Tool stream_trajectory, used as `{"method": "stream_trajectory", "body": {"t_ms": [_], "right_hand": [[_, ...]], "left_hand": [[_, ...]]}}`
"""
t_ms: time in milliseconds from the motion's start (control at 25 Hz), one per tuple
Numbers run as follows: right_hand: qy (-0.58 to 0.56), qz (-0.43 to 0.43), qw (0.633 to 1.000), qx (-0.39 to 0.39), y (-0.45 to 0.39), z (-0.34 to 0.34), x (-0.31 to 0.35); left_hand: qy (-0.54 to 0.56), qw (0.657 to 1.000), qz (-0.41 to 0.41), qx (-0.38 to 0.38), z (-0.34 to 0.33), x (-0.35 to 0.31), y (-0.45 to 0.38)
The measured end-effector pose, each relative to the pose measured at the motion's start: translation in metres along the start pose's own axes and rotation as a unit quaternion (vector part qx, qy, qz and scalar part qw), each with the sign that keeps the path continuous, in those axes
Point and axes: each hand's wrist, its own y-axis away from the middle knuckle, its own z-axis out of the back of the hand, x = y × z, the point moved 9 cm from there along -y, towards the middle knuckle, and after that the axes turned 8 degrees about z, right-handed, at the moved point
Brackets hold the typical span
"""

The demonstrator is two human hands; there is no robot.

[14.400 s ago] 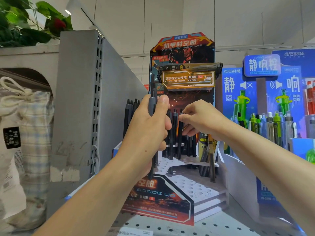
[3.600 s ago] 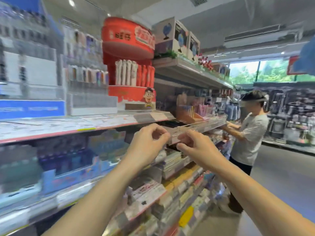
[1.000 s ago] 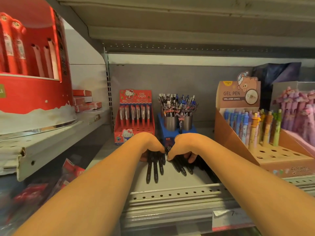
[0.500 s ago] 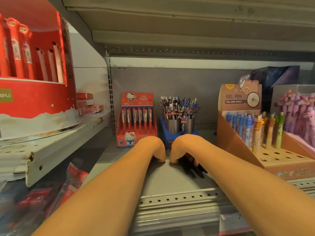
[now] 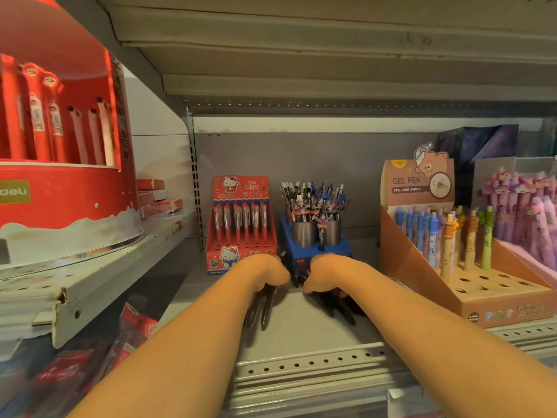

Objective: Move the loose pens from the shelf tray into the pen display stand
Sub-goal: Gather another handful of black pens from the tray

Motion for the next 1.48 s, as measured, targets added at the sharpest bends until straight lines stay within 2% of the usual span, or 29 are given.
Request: {"method": "stream_trajectory", "body": {"t_ms": [80, 160, 240, 320, 400, 440, 560, 640, 760, 840, 960, 1040, 1160, 1280, 1320, 1400, 1480], "right_hand": [[-0.033, -0.016, 0.999, -0.024, -0.001, 0.007, -0.006], [-0.097, -0.043, 0.991, -0.081, -0.005, 0.022, -0.014], [-0.171, -0.068, 0.973, -0.137, -0.007, 0.035, -0.021], [-0.253, -0.043, 0.943, -0.211, -0.008, 0.045, -0.022], [-0.342, 0.007, 0.895, -0.286, -0.006, 0.053, -0.022], [-0.406, 0.004, 0.864, -0.298, -0.004, 0.053, -0.024], [-0.563, -0.029, 0.776, -0.283, 0.001, 0.053, -0.028], [-0.625, -0.001, 0.725, -0.29, 0.001, 0.061, -0.023], [-0.692, 0.074, 0.632, -0.342, 0.005, 0.075, -0.021], [-0.704, 0.126, 0.604, -0.352, 0.008, 0.083, -0.016], [-0.72, 0.185, 0.593, -0.31, 0.007, 0.083, -0.004], [-0.711, 0.207, 0.609, -0.283, 0.007, 0.08, 0.006], [-0.677, 0.22, 0.648, -0.271, 0.013, 0.078, 0.015], [-0.616, 0.241, 0.716, -0.225, 0.02, 0.073, 0.026], [-0.604, 0.248, 0.726, -0.216, 0.021, 0.071, 0.029], [-0.615, 0.254, 0.719, -0.199, 0.02, 0.07, 0.03], [-0.631, 0.265, 0.716, -0.139, 0.018, 0.066, 0.035]], "left_hand": [[0.03, 1.0, -0.005, -0.002, 0.008, 0.001, 0.004], [0.075, 0.997, -0.026, -0.006, 0.019, -0.002, 0.01], [0.146, 0.987, -0.061, -0.006, 0.029, -0.01, 0.016], [0.207, 0.973, -0.105, -0.017, 0.035, -0.02, 0.023], [0.24, 0.957, -0.163, -0.028, 0.035, -0.032, 0.028], [0.257, 0.947, -0.189, -0.027, 0.035, -0.037, 0.031], [0.301, 0.922, -0.243, -0.013, 0.032, -0.047, 0.038], [0.335, 0.905, -0.261, -0.01, 0.03, -0.055, 0.043], [0.381, 0.871, -0.305, -0.065, 0.035, -0.07, 0.055], [0.402, 0.841, -0.344, -0.111, 0.041, -0.073, 0.066], [0.413, 0.831, -0.334, -0.164, 0.044, -0.06, 0.072], [0.437, 0.82, -0.325, -0.177, 0.042, -0.052, 0.074], [0.45, 0.817, -0.313, -0.179, 0.038, -0.045, 0.076], [0.455, 0.834, -0.283, -0.133, 0.023, -0.04, 0.071], [0.459, 0.837, -0.275, -0.118, 0.019, -0.038, 0.07], [0.48, 0.828, -0.271, -0.105, 0.021, -0.036, 0.071], [0.517, 0.804, -0.263, -0.132, 0.037, -0.031, 0.074]]}}
